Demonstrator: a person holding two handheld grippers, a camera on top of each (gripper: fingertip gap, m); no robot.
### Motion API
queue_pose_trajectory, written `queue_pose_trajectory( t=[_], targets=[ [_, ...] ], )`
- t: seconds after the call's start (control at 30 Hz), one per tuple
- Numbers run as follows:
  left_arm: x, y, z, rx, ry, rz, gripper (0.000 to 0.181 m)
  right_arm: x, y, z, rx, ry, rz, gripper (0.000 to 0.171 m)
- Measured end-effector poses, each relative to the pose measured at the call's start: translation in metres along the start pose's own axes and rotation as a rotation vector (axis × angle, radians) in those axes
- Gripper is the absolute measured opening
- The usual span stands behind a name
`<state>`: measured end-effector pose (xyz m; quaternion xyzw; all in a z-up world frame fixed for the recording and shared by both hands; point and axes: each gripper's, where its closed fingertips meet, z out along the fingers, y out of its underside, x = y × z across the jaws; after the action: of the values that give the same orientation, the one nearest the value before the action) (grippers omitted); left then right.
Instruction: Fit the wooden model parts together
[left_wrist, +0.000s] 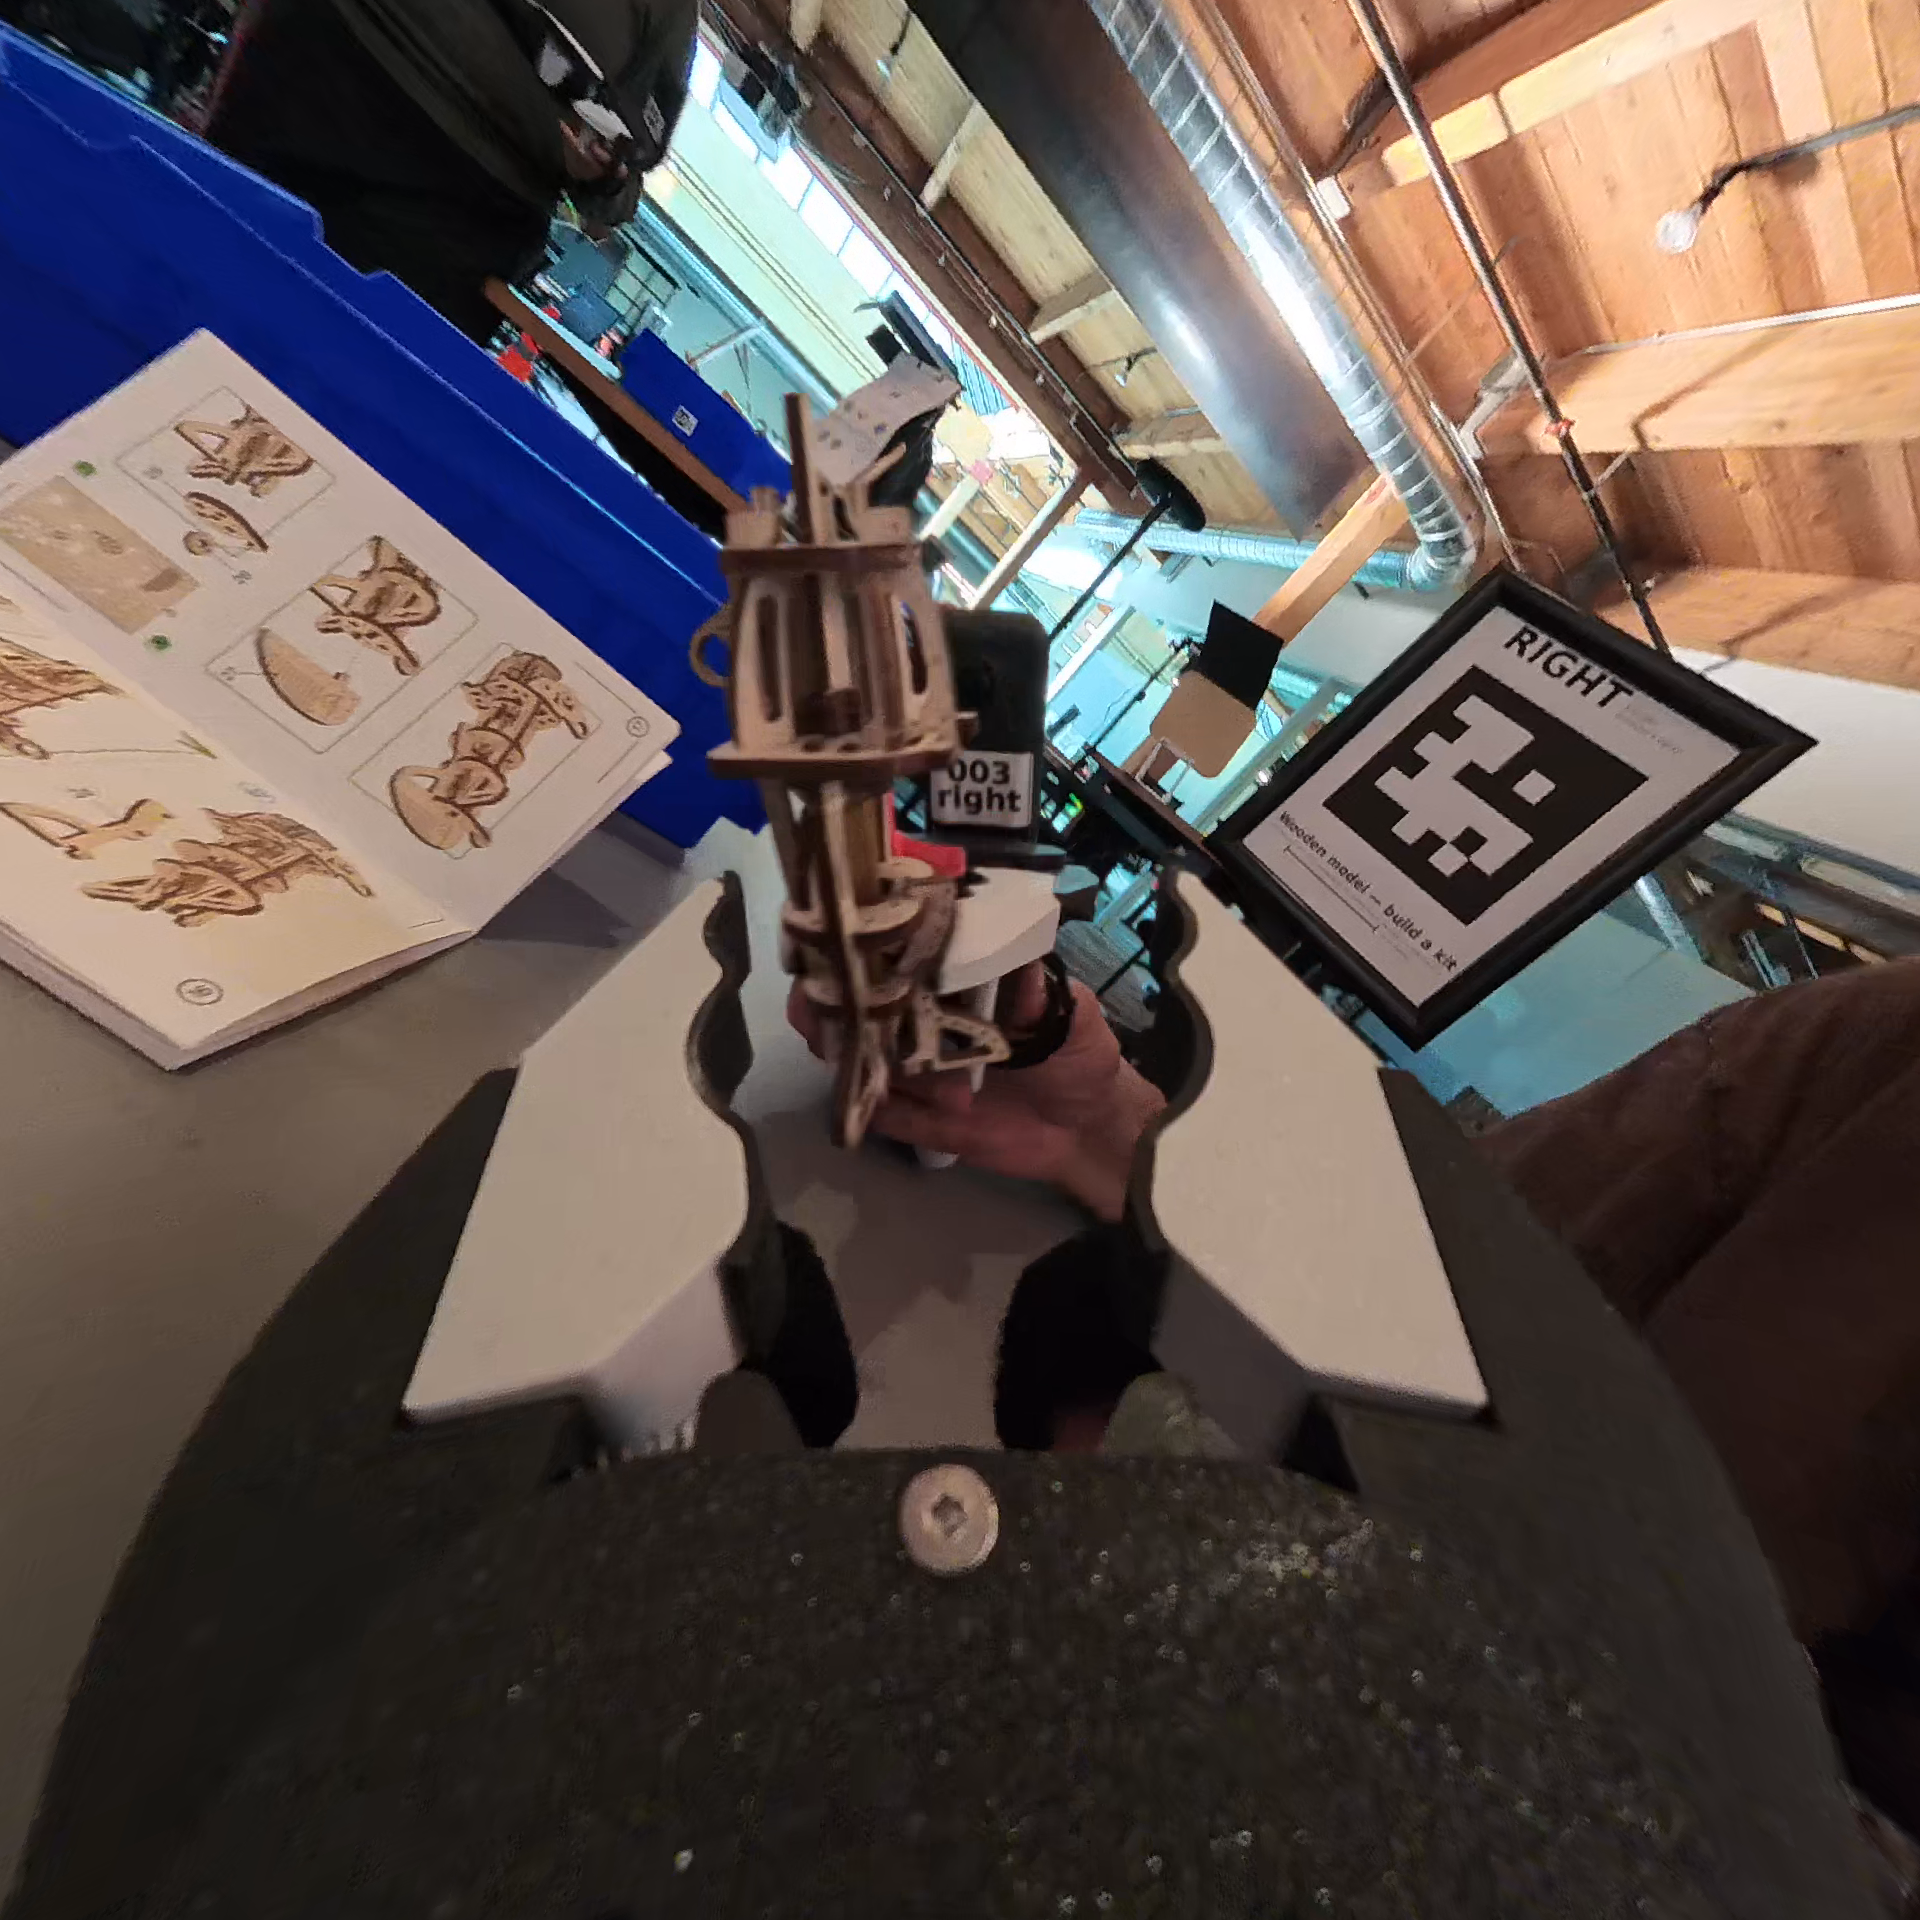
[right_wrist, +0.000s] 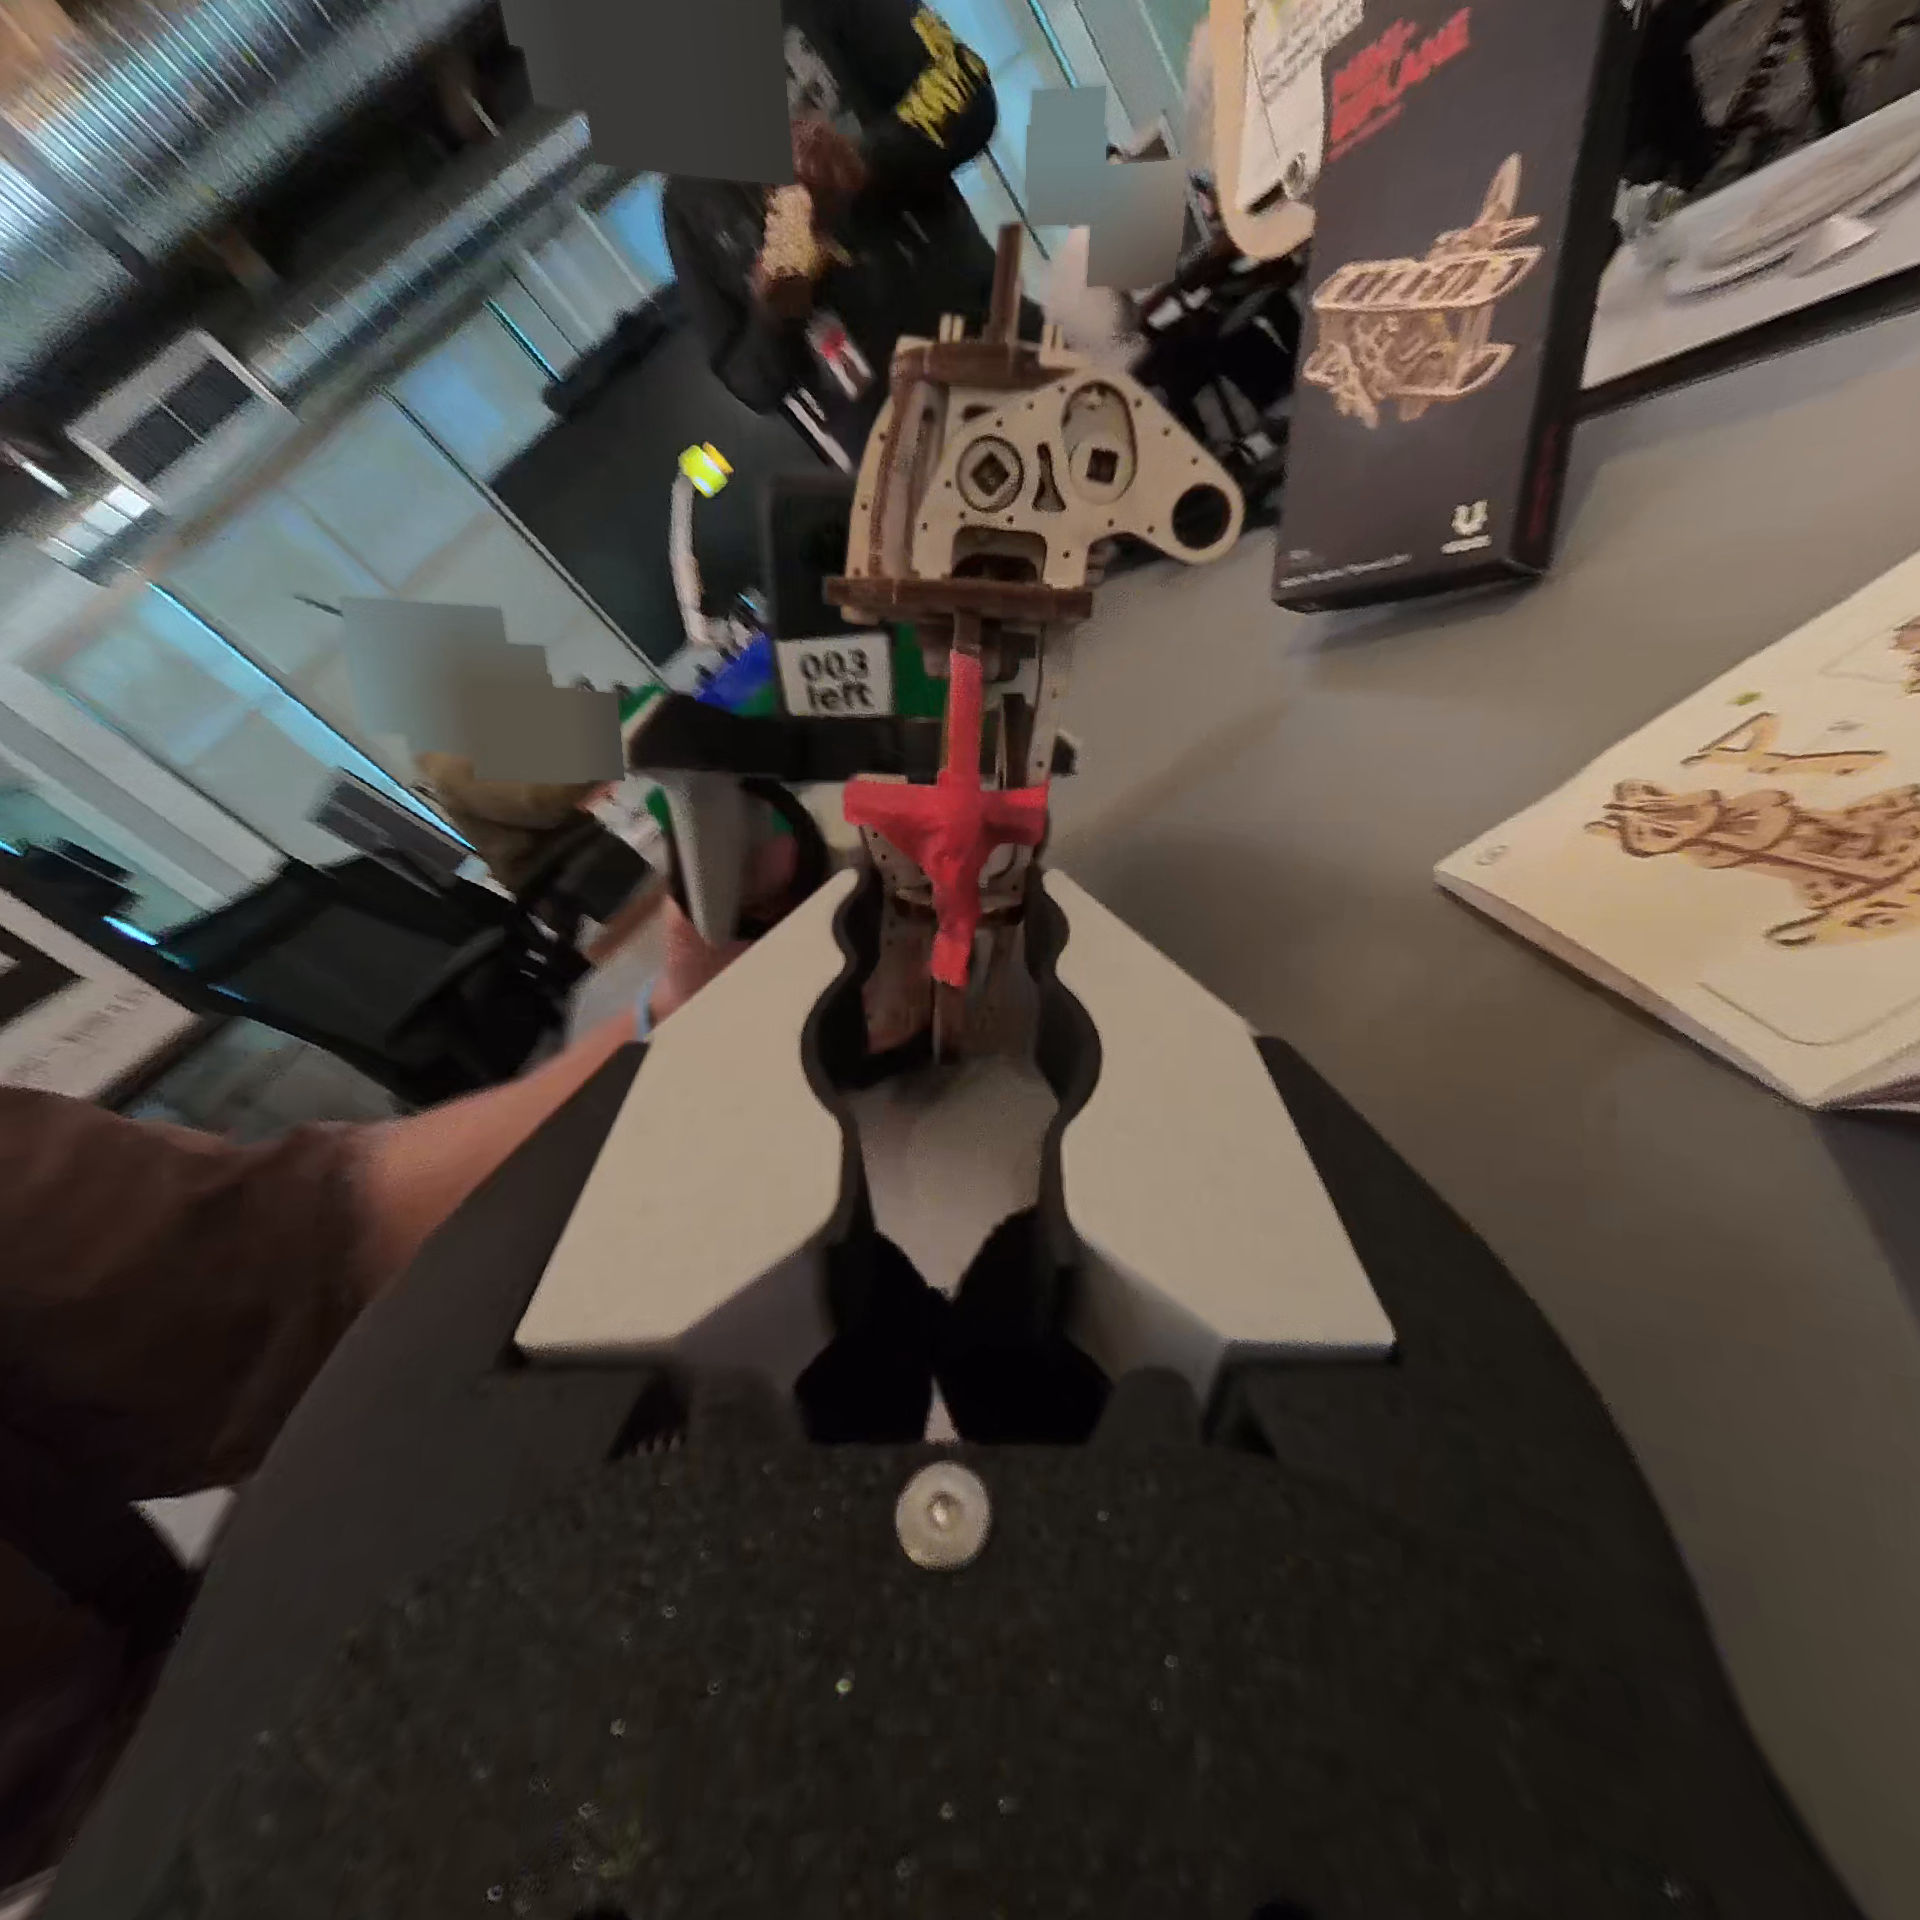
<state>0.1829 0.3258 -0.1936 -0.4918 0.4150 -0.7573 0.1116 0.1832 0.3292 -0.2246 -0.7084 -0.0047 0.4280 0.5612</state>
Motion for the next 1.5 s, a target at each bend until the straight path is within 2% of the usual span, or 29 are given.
queue_pose_trajectory(
  t=[0.27, 0.33, 0.63, 0.8, 0.9, 0.97, 1.07, 1.17, 1.2, 1.23, 1.4, 1.5],
  targets=[
    [0.003, 0.015, 0.006, -0.087, -0.005, 0.043, 0.072, -0.011, 0.001, -0.001, -0.011, 0.053, -0.199, 0.027],
    [0.008, 0.018, 0.007, -0.108, 0.022, 0.058, 0.061, -0.014, 0.001, 0.0, -0.01, 0.049, -0.225, 0.027],
    [0.018, 0.027, 0.013, -0.156, -0.014, 0.204, 0.041, -0.032, 0.012, 0.01, -0.06, 0.008, -0.369, 0.027],
    [0.028, 0.022, 0.013, -0.143, -0.006, 0.223, 0.05, -0.038, 0.003, 0.004, -0.011, -0.006, -0.378, 0.027],
    [0.018, 0.011, 0.005, -0.106, -0.113, 0.299, 0.048, -0.036, -0.004, 0.0, 0.026, 0.011, -0.378, 0.027],
    [0.009, 0.003, -0.002, -0.077, -0.196, 0.346, 0.056, -0.034, -0.007, -0.003, 0.04, 0.025, -0.371, 0.027],
    [0.013, -0.005, -0.003, -0.03, -0.186, 0.306, 0.058, -0.031, -0.009, -0.003, 0.043, 0.037, -0.367, 0.027],
    [0.016, -0.01, -0.001, -0.004, -0.204, 0.288, 0.071, -0.031, -0.01, -0.004, 0.047, 0.038, -0.358, 0.027],
    [0.011, -0.014, -0.001, 0.019, -0.255, 0.283, 0.07, -0.03, -0.011, -0.005, 0.049, 0.04, -0.351, 0.027],
    [0.01, -0.015, -0.002, 0.019, -0.279, 0.302, 0.061, -0.03, -0.012, -0.005, 0.053, 0.043, -0.347, 0.027],
    [0.023, 0.006, 0.005, -0.078, -0.151, 0.337, 0.069, -0.032, -0.014, -0.005, 0.059, 0.042, -0.362, 0.027],
    [0.022, 0.008, 0.008, -0.072, -0.13, 0.299, 0.062, -0.035, -0.011, -0.003, 0.046, 0.038, -0.378, 0.027]
  ],
)
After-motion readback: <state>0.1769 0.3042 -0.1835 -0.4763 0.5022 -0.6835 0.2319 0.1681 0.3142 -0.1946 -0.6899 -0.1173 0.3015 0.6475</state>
